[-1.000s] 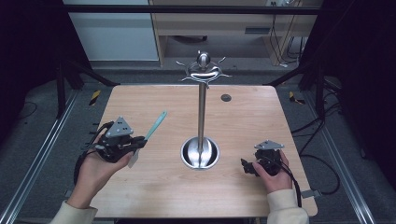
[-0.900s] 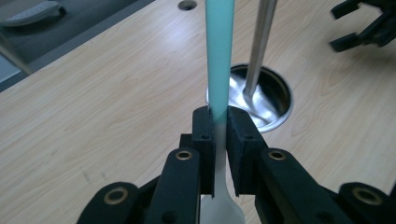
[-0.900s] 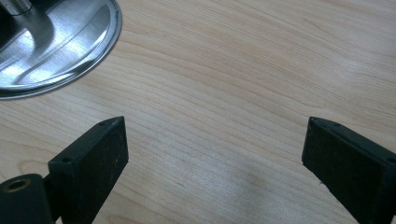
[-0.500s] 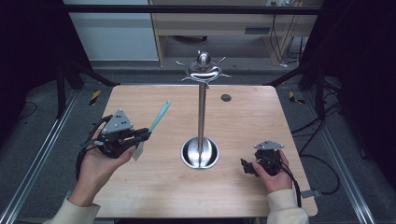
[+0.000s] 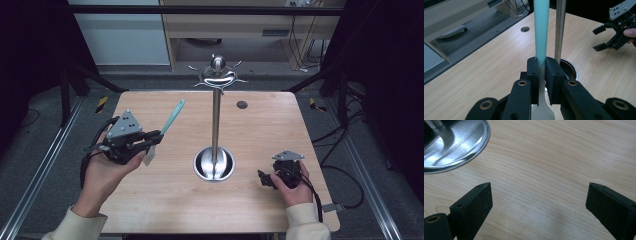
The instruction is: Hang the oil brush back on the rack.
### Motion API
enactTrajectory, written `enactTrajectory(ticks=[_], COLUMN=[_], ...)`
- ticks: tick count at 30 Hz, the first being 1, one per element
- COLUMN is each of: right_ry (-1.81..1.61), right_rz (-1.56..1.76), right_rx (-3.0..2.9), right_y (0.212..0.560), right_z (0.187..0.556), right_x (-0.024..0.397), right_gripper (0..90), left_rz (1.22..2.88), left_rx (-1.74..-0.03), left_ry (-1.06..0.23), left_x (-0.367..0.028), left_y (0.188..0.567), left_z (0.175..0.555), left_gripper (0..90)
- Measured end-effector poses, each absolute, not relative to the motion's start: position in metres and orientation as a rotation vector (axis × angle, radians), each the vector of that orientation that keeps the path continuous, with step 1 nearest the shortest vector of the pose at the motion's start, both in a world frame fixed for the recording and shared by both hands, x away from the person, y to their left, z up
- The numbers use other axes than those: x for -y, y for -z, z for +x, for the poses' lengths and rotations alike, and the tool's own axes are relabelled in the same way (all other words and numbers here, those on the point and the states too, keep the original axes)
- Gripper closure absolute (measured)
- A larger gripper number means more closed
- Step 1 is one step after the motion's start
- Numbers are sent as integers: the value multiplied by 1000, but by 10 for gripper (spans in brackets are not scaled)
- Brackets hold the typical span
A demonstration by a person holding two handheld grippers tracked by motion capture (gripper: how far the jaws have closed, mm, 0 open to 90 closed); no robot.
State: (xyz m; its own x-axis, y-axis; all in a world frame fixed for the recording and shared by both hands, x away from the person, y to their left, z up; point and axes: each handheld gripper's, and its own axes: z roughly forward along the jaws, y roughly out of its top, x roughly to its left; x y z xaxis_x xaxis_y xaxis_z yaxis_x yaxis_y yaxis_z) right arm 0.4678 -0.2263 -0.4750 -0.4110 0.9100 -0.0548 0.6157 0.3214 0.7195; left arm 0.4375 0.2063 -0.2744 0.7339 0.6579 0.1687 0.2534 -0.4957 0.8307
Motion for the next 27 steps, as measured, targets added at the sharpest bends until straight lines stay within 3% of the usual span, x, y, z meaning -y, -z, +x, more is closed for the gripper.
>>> enactTrajectory(ticks=[27], right_ry=[-867], right_rz=[1343], right_rx=[-2139], right_y=[475], right_z=[468], right_x=[226], right_gripper=[76], left_rz=[1969], left_rx=[-620], left_ry=[-615], left_x=[-204], left_y=[254], left_z=[429], left_gripper=[819])
